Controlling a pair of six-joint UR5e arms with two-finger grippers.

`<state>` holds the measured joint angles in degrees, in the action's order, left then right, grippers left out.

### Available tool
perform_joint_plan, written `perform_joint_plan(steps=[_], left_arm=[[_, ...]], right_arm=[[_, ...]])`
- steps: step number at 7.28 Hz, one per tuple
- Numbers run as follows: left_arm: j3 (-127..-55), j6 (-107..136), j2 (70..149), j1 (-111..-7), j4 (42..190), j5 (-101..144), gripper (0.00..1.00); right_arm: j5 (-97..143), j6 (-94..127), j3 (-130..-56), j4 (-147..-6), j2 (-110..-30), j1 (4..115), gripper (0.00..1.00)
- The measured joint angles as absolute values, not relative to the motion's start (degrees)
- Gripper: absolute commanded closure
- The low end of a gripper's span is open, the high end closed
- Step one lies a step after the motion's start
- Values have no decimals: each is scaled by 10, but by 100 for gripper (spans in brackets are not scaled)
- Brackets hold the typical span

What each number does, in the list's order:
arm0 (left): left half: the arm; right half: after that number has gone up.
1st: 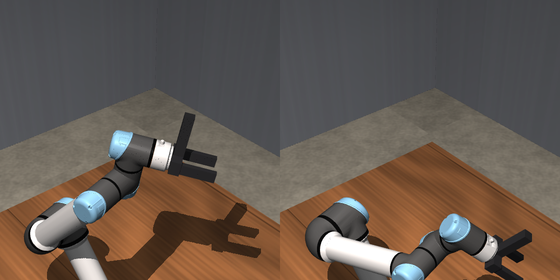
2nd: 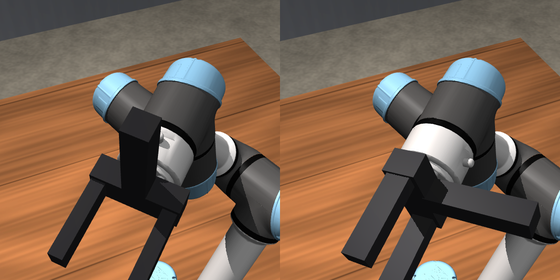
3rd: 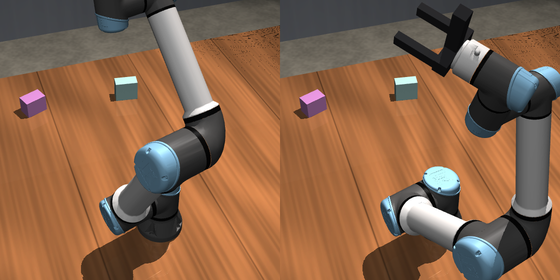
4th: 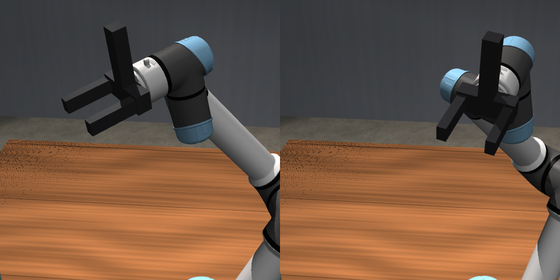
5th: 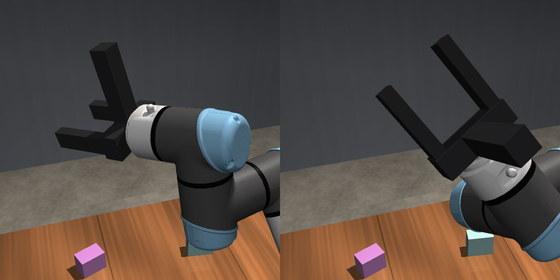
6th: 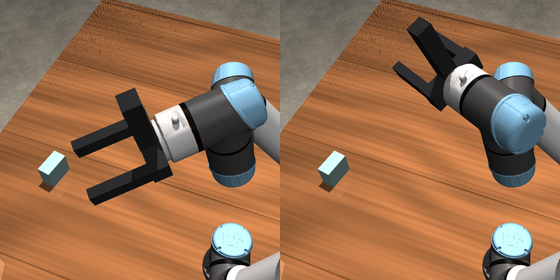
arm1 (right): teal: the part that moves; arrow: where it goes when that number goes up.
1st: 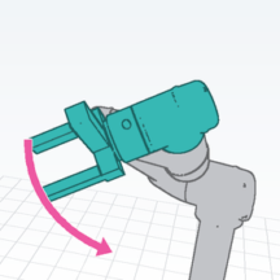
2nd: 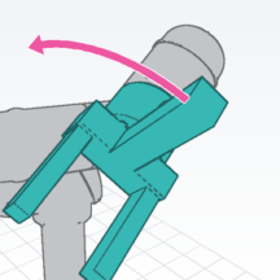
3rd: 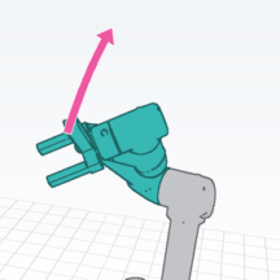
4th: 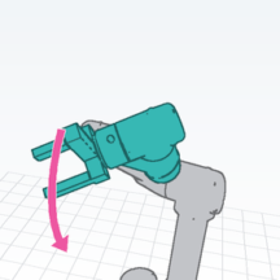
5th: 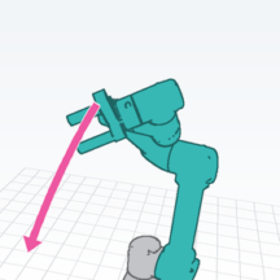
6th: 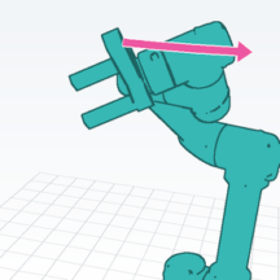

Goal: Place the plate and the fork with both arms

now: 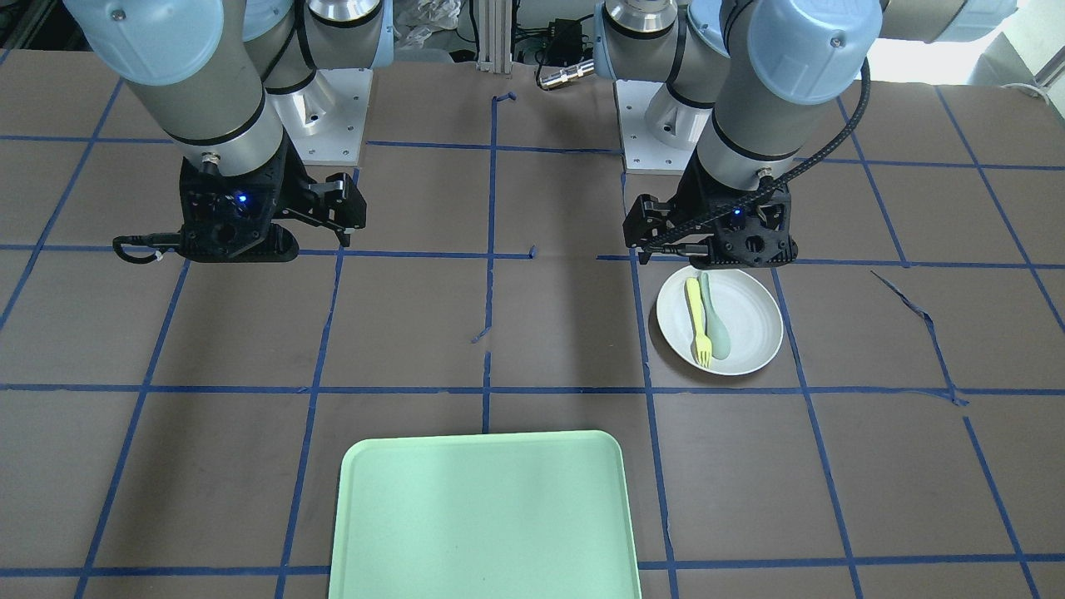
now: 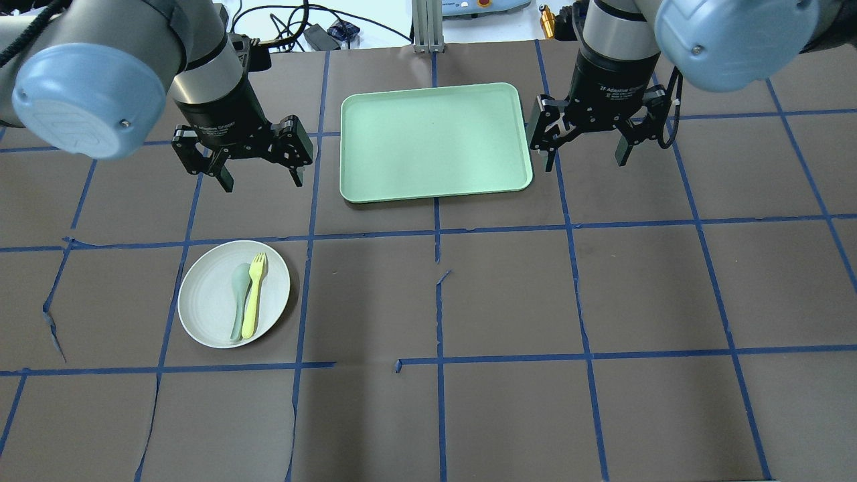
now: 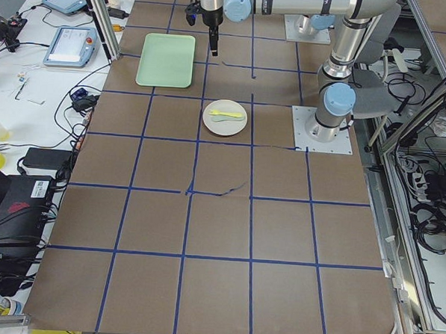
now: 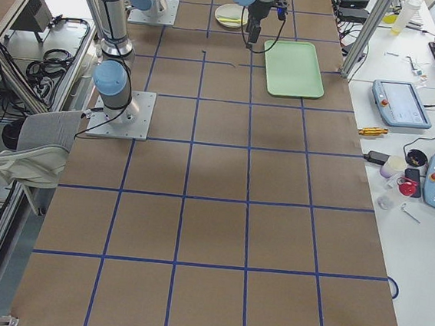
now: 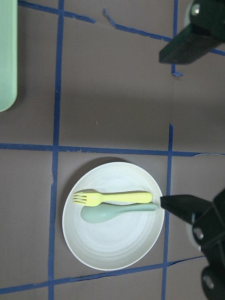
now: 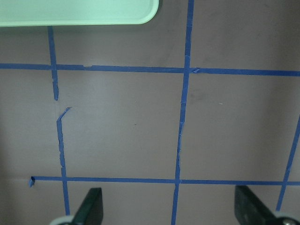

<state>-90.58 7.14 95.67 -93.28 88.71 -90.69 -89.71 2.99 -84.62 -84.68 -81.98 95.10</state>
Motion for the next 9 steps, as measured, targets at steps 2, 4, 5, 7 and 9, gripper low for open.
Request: perform_joint_plan(steps=[2,4,5,7,9], left_arm=[[-902,72,956,-934,885,-906,0],[-900,70,954,-934,855,-906,0],[-901,70,954,-934,846,-905,0],[-899,67,955,-932,839,-906,0],[-894,66,948,-928,834,-906,0]], right_arm=[[-900,31,-845,-852,-820,951,0],[-915,31,-842,-861,-821,951,0],[-924,31,-839,-865,-822,951,0],[-931,31,-835,-871,-827,951,0],[-929,31,-835,-873,-831,952,0]])
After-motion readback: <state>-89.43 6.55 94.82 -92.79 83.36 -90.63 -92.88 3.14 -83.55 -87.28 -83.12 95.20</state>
